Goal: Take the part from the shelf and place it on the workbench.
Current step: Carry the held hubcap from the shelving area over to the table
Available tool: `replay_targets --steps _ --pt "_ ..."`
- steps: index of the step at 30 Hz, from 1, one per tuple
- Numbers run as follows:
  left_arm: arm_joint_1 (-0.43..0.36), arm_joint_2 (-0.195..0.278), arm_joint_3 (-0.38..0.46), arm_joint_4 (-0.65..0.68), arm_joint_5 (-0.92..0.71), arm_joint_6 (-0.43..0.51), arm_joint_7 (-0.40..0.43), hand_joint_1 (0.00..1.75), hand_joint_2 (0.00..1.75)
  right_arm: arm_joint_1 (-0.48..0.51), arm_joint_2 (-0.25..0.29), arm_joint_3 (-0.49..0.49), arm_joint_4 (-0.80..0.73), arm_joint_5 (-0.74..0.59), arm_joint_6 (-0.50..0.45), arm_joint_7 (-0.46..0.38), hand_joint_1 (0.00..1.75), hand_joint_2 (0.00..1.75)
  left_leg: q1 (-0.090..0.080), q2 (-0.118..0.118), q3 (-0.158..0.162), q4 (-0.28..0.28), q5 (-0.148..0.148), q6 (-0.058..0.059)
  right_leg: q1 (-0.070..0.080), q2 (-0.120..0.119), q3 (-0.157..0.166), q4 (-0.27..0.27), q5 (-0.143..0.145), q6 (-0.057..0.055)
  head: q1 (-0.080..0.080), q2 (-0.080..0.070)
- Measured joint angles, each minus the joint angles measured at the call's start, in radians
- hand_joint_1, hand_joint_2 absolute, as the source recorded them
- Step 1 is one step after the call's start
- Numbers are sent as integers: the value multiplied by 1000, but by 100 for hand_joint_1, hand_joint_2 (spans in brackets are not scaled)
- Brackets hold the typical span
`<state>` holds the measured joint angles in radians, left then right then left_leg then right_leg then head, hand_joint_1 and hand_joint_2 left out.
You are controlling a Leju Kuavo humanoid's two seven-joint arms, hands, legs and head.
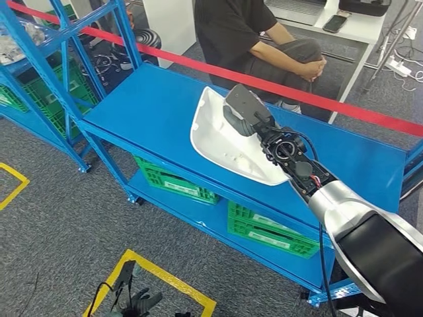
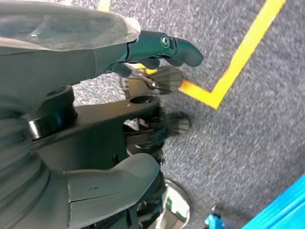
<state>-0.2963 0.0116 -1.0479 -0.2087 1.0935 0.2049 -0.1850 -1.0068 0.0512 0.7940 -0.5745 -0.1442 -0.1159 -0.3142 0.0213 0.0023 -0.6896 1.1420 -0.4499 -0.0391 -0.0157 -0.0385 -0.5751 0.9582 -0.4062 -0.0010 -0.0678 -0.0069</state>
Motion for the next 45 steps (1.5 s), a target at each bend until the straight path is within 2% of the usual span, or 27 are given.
replay_targets --steps 2,4,6,8,11,12,13,14,15,17,19,21,22,24,26,28,29,30,32,34,36,38,40,42,43,44,45 --pt "-3 0 0 0 0 0 0 0 175 -1 1 -1 0 -1 1 -1 175 175 -9 40 60 -137 59 11 6 -15 5 2 -7 6 0 0" --pt "-6 0 0 0 -1 0 0 0 175 -3 1 -2 1 -2 2 -2 175 175 -18 57 79 -187 70 23 12 -30 7 3 -12 14 2 0" --pt "-6 0 0 0 -1 0 0 0 175 -4 2 -3 1 -3 4 -3 175 175 -17 34 79 -190 71 34 12 -43 10 4 -18 24 4 0" --pt "-4 0 0 0 -1 1 1 0 175 -4 2 -4 2 -4 7 -4 175 175 -14 14 82 -195 74 44 8 -19 -3 43 -49 33 4 0" --pt "-3 0 0 0 0 2 1 0 175 1 2 -8 4 -6 9 -5 175 175 -14 -16 84 -197 75 53 7 30 -96 240 -141 37 5 0" --pt "-2 -1 0 0 1 2 1 0 175 5 2 -9 6 -6 10 -5 175 175 -15 -29 85 -196 75 54 8 34 -124 295 -156 36 5 0" --pt "-1 0 0 0 2 2 1 0 175 9 2 -9 7 -6 11 -6 175 175 -15 -42 85 -195 75 54 8 36 -137 314 -151 35 5 0" --pt "0 0 0 0 2 2 1 0 175 13 2 -9 7 -6 12 -7 175 175 -16 -55 86 -194 74 54 8 39 -130 291 -126 32 5 0" --pt "0 0 0 0 2 2 1 0 175 14 2 -10 8 -6 12 -8 175 175 -16 -68 87 -193 74 54 8 48 -106 232 -87 27 5 0" --pt "-1 -1 0 0 0 2 1 0 175 13 2 -13 8 -6 11 -11 175 175 -16 -93 86 -189 72 51 6 90 -46 90 -19 15 5 0" --pt "-1 -3 0 0 -1 2 1 0 175 13 2 -16 9 -6 11 -12 175 175 -13 -114 80 -187 73 44 7 114 -15 17 -1 10 5 0" --pt "1 -3 0 0 -2 2 1 0 175 12 3 -17 8 -6 11 -12 175 175 -10 -132 75 -189 75 33 6 97 -5 5 -3 8 5 0" --pt "2 -2 0 0 -2 2 1 0 175 12 3 -17 8 -6 11 -12 175 175 -11 -123 73 -184 71 27 3 87 0 -1 -1 5 5 0" --pt "2 0 0 0 -2 2 2 0 175 9 4 -17 8 -6 11 -13 175 175 -14 -76 42 -119 35 16 -2 67 11 -12 3 -2 4 0" --pt "0 0 0 0 -2 2 2 0 175 9 4 -17 8 -6 14 -13 175 175 -12 -29 -27 19 -25 8 1 46 12 -13 1 -6 2 0" --pt "1 0 0 0 -1 2 2 0 175 13 4 -17 8 -6 18 -12 175 175 -7 -14 -79 107 -45 3 1 22 13 -12 -2 -6 2 0" --pt "1 1 0 0 0 2 2 0 175 14 4 -17 8 -6 19 -12 175 175 -5 -11 -75 94 -28 1 1 11 14 -11 -4 -5 2 0" --pt "2 2 0 0 0 2 2 0 175 15 4 -17 8 -6 19 -12 175 175 -4 -5 -51 41 3 0 0 1 16 -10 -8 -2 2 0" --pt "1 2 0 0 0 1 2 0 175 14 4 -17 8 -6 20 -12 175 175 -6 23 25 -107 65 3 1 -18 19 -3 -17 8 2 0" --pt "0 2 0 0 0 0 2 0 175 12 4 -17 7 -7 20 -12 175 175 -11 34 62 -184 85 13 6 -32 21 1 -25 18 4 0" --pt "0 3 0 0 1 0 2 0 175 11 6 -17 7 -8 20 -11 175 175 -14 14 62 -187 83 29 7 -44 25 -1 -31 28 7 0" --pt "1 5 0 0 3 0 2 0 175 11 7 -17 7 -9 20 -12 175 175 -12 -2 66 -190 82 40 2 -26 20 22 -52 37 7 0" --pt "1 6 0 0 4 0 1 0 175 11 8 -17 7 -11 20 -12 175 175 -10 -17 70 -192 83 49 1 14 -25 124 -109 40 7 0" --pt "0 7 0 0 4 0 1 0 175 15 8 -17 8 -12 20 -12 175 175 -12 -35 72 -192 82 54 3 33 -98 271 -168 39 7 0" --pt "1 6 0 0 4 0 1 0 175 19 8 -17 9 -13 20 -12 175 175 -13 -46 73 -192 81 55 4 35 -122 314 -175 38 7 0" --pt "1 6 0 0 4 0 1 0 175 22 8 -17 9 -13 20 -12 175 175 -14 -59 74 -191 81 56 5 37 -129 319 -162 35 7 0" --pt "1 6 0 0 4 0 1 0 175 24 8 -17 9 -14 20 -12 175 175 -14 -72 76 -191 81 56 6 40 -115 279 -129 31 7 0"
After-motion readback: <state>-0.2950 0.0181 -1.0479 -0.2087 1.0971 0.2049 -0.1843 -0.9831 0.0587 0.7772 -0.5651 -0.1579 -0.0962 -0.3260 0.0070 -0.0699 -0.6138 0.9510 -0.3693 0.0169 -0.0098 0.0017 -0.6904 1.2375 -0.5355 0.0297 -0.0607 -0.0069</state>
